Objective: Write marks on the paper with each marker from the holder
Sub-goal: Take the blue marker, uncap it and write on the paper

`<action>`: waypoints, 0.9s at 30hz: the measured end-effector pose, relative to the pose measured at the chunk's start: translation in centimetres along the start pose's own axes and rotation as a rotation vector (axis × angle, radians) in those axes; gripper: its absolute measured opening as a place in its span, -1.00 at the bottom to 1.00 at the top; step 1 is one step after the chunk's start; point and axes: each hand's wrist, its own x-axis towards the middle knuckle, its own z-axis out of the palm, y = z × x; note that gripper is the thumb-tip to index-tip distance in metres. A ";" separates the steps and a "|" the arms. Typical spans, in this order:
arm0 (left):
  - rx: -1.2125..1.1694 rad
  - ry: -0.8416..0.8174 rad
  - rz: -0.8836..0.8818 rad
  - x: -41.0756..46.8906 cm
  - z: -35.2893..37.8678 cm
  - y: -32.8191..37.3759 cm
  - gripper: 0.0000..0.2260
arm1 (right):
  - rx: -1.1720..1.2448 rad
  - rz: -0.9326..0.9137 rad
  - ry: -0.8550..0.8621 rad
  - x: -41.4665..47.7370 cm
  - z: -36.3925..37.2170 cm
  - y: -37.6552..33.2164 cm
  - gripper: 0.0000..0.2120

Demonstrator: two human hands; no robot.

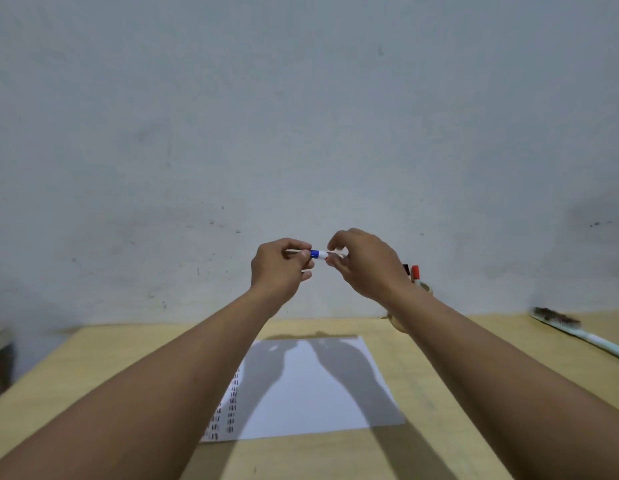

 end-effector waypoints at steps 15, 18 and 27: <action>0.037 0.025 0.051 -1.6 -5.7 0.1 -0.93 | 1.628 1.053 0.097 -1.2 3.0 -10.2 -0.82; 0.087 0.030 0.054 -1.5 -7.0 -0.2 -0.92 | 1.628 1.018 0.138 -1.0 3.7 -10.4 -0.83; 0.427 0.121 -0.007 -0.1 -11.8 -4.8 -0.81 | 1.459 0.955 0.037 -2.1 8.0 -10.3 -0.86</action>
